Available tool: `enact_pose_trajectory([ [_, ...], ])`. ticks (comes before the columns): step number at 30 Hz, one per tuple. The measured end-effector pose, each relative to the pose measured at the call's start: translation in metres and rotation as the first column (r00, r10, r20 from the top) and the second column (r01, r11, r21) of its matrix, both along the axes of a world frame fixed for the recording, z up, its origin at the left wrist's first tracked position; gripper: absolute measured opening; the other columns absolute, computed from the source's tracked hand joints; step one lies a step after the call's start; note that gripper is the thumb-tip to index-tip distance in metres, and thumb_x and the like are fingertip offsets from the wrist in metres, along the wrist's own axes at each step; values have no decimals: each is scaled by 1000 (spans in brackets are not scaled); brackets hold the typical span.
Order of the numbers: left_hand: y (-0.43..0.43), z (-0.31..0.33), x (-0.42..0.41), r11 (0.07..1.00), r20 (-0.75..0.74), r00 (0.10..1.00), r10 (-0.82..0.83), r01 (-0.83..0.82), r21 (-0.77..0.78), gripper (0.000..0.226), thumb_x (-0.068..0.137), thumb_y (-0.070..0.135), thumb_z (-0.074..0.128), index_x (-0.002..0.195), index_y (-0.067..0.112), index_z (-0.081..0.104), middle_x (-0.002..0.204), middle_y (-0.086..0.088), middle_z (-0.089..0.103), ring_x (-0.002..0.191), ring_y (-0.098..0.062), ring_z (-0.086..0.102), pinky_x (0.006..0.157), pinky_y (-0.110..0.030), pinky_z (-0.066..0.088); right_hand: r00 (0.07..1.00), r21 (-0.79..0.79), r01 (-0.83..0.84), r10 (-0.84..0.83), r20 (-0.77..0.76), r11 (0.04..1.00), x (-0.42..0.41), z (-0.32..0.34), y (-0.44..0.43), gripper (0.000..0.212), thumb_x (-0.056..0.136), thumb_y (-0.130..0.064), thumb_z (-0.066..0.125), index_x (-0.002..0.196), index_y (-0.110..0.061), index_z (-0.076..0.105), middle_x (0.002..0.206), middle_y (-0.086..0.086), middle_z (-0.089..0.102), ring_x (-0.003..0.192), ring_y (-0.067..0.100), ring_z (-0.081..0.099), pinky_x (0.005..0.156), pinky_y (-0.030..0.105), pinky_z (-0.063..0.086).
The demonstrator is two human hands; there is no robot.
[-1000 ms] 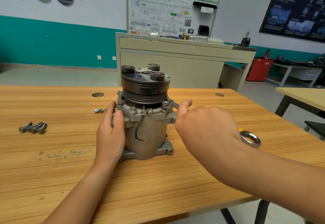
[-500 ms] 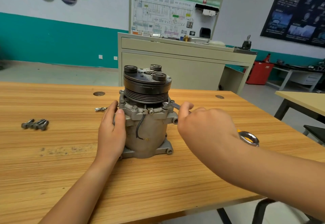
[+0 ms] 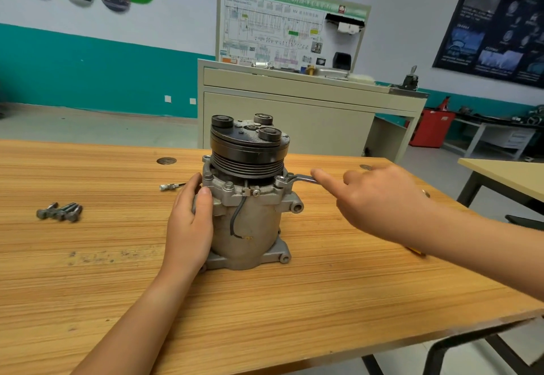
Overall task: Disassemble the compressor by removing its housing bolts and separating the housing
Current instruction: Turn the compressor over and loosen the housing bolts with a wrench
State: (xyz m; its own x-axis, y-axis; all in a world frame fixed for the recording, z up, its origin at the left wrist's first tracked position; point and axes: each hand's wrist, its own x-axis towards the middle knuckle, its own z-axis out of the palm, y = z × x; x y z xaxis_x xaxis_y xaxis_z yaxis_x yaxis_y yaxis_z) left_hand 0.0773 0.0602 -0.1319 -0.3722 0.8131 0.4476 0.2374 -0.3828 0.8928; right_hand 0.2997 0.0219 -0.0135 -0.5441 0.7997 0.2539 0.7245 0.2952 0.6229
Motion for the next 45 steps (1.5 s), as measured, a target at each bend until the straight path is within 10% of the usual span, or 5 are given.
enact_pose_trajectory([
  [10, -3, 3, -2, 999, -20, 999, -43, 43, -6, 41, 99, 30, 35, 136, 19, 47, 134, 3, 52, 126, -11, 43, 107, -37, 35, 806, 358, -269, 413, -425, 894, -17, -43, 88, 21, 66, 12, 73, 80, -3, 70, 73, 10, 70, 63, 24, 67, 79, 64, 47],
  [18, -3, 3, -2, 999, -19, 999, -36, 35, -22, 41, 99, 31, 35, 136, 18, 47, 134, 2, 52, 126, -13, 43, 108, -42, 35, 374, 138, -232, 219, -901, 963, -8, -52, 43, 40, 96, -11, 41, 135, -8, 37, 56, 5, 55, 48, 26, 53, 44, 39, 42],
  [23, -3, 2, -3, 999, -24, 999, -23, 22, -24, 40, 99, 30, 36, 135, 19, 48, 133, 4, 52, 123, -9, 44, 99, -25, 37, 723, -40, -190, 112, -682, 981, 3, -47, -1, 53, 95, -23, 36, 145, -29, 18, 54, -14, 38, 46, 6, 37, 44, 28, 29],
  [37, -8, 7, 5, 1000, 52, 999, 11, -10, -27, 31, 99, 19, 36, 115, 11, 61, 93, 18, 60, 80, 20, 51, 61, 1, 34, 912, -116, 100, -138, -387, 988, -26, -24, -16, 53, 97, -34, 23, 146, -25, 4, 64, -6, 41, 55, 16, 39, 44, 29, 29],
  [45, -28, 2, 34, 999, 22, 1000, 21, -20, -28, 51, 98, 32, 32, 145, 15, 31, 139, 5, 46, 126, -5, 40, 98, -14, 34, 957, -79, 249, -257, -135, 965, -46, -3, -17, 58, 91, 0, 33, 144, 1, 8, 80, 10, 55, 53, 22, 40, 37, 28, 22],
])
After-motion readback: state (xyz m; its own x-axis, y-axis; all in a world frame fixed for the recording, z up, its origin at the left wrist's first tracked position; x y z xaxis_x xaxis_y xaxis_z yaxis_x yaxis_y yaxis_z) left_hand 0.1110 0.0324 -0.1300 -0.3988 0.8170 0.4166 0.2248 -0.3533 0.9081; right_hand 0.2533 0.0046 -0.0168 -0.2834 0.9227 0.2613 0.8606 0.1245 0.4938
